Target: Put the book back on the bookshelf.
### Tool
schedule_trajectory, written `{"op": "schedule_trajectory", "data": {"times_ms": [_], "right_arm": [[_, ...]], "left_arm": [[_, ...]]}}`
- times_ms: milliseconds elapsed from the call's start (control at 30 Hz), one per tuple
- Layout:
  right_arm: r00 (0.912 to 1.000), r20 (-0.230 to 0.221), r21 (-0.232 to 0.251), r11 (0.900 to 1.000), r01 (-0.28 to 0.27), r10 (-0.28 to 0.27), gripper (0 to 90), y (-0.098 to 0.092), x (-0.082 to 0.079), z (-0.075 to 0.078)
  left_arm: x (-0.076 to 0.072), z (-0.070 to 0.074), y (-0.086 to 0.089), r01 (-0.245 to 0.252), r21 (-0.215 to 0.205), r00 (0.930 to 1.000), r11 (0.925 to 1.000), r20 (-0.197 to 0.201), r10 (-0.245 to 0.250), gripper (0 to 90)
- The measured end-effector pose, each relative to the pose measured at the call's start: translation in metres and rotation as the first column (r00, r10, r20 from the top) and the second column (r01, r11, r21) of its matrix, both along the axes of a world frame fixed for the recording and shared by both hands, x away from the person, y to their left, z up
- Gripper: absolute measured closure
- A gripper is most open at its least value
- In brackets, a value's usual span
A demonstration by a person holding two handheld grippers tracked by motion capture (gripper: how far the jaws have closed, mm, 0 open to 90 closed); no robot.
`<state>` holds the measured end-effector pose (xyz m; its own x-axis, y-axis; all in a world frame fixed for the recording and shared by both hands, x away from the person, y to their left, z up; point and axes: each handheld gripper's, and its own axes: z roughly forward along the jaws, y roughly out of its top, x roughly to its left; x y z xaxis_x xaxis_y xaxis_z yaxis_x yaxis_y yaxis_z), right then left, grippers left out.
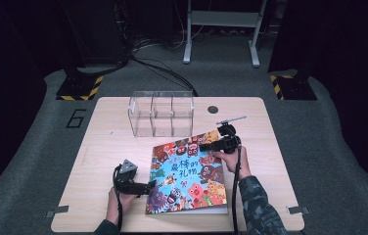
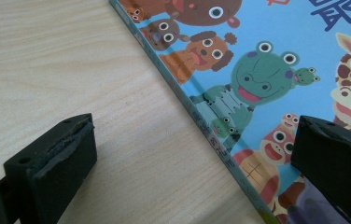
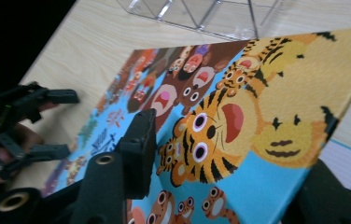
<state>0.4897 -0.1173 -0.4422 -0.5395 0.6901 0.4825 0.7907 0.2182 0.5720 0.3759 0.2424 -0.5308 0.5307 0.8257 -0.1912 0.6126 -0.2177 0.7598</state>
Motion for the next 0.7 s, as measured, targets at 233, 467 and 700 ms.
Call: {"op": "schedule_trajectory", "data": {"times_ms": [233,467,700], "right_arm": [[0.9997,0.021,0.038,0.999,-0.014,0.013,58.1,0.0003,-0.0008,0.0012],[0.9983,0.051,0.046,0.998,-0.033,0.03,60.0,-0.0005,-0.0025,0.0008],[0.9937,0.103,0.034,0.998,-0.048,0.044,60.7,0.0008,-0.0065,0.002]], "left_arm": [[0.0001,-0.0001,0.0005,0.0,-0.006,1.0,1.0,-0.001,0.0,0.0],[-0.0001,0.0001,0.0003,0.003,0.001,1.0,1.0,-0.001,-0.003,0.0],[0.0,0.0001,0.0004,0.003,-0.003,1.0,1.0,-0.002,-0.003,0.0]]}}
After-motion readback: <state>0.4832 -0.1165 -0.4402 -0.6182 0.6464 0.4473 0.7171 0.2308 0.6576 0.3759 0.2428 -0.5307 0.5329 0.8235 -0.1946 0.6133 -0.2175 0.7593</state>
